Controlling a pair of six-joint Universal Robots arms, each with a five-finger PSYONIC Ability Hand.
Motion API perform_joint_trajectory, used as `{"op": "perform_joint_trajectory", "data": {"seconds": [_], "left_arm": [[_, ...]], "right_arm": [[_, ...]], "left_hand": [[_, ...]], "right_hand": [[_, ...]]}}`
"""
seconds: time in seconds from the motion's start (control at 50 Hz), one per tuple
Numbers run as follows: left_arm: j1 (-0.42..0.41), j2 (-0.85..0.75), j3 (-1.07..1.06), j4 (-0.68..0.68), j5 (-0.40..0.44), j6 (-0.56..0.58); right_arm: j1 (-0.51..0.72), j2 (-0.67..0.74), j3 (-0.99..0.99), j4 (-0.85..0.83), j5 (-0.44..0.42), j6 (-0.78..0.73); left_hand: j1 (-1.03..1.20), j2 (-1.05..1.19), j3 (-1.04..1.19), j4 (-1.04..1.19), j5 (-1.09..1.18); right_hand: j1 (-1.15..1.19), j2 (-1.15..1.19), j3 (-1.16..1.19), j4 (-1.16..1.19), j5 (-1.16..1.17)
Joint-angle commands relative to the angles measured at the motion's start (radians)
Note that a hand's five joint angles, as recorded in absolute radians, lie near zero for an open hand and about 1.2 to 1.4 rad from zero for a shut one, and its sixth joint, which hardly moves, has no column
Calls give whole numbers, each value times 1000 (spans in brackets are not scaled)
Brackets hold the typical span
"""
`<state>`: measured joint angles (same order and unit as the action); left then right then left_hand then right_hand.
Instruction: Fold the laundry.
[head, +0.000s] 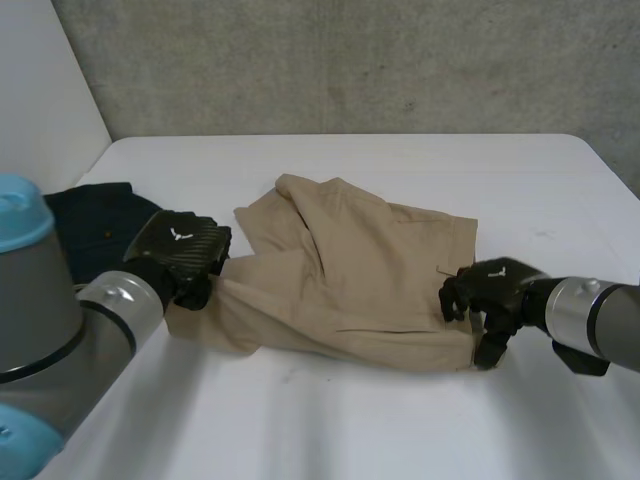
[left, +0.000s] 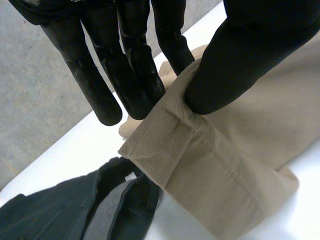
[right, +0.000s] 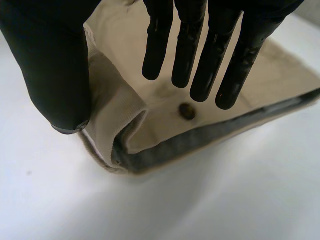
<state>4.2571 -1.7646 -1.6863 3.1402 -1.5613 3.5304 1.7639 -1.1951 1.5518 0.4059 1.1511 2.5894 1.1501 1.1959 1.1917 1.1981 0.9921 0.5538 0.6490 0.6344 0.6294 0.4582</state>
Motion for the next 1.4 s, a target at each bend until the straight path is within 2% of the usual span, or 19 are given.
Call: {"op": "perform_joint_trajectory", "data": {"seconds": [0.02, 0.26, 0.36, 0.38, 0.4, 0.44, 0.52, 0.6, 0.7, 0.8, 0.94, 1.06, 1.24, 1.32, 1.4], "left_arm": [[-2, -35, 30, 31, -28, -1], [-2, -73, 80, 31, -31, 4], [-2, -90, 88, 29, -31, 1], [-2, -90, 88, 29, -31, -1], [-3, -90, 86, 29, -31, -2], [-3, -88, 86, 29, -29, -2], [-6, -73, 89, 23, -29, -2], [-25, -15, 111, 18, -31, -1], [-54, 163, 155, -6, -33, 4], [-66, 327, 250, -83, -33, 1], [-86, 369, 341, -130, -34, 1], [-88, 263, 344, -130, -33, 9], [-83, -38, 358, -106, -26, 38], [-85, -194, 433, 9, -31, 134], [-88, -308, 519, 185, -39, 261]], "right_arm": [[-3, 14, 10, 10, -10, 21], [-1, 12, 33, 18, -5, 43], [6, 11, 39, 8, -14, 61], [8, 11, 39, 2, -16, 69], [8, 11, 40, -19, -21, 89], [8, 12, 40, -54, -27, 116], [6, -3, 22, -107, -30, 141], [-6, -131, -31, -108, -22, 130], [-7, -328, -169, -81, -25, 133], [-14, -402, -315, 22, -33, 132], [-14, -406, -450, 154, -42, 112], [-12, -350, -446, 160, -30, 52], [-3, -94, -464, 160, 28, -17], [16, 20, -513, 131, 107, -43], [60, 150, -659, -25, 212, -25]], "left_hand": [[246, 200, 205, 198, 230], [246, 200, 205, 198, 230], [246, 200, 205, 198, 230], [246, 200, 205, 198, 230], [246, 200, 205, 198, 230], [246, 200, 205, 198, 230], [246, 200, 205, 198, 230], [246, 200, 205, 198, 230], [246, 200, 205, 198, 230], [246, 200, 205, 198, 230], [246, 200, 205, 198, 230], [246, 200, 205, 198, 230], [246, 200, 205, 198, 230], [246, 200, 205, 198, 230], [246, 200, 205, 198, 230]], "right_hand": [[127, 32, 47, 52, 48], [33, -62, -47, -42, -46], [92, -4, 11, 16, 13], [173, 78, 93, 98, 94], [505, 410, 425, 430, 427], [841, 746, 760, 765, 762], [842, 747, 762, 767, 764], [842, 747, 762, 767, 764], [842, 747, 762, 767, 764], [842, 747, 762, 767, 764], [842, 747, 762, 767, 764], [842, 747, 762, 767, 764], [842, 747, 762, 767, 764], [842, 747, 762, 767, 764], [842, 747, 762, 767, 764]]}}
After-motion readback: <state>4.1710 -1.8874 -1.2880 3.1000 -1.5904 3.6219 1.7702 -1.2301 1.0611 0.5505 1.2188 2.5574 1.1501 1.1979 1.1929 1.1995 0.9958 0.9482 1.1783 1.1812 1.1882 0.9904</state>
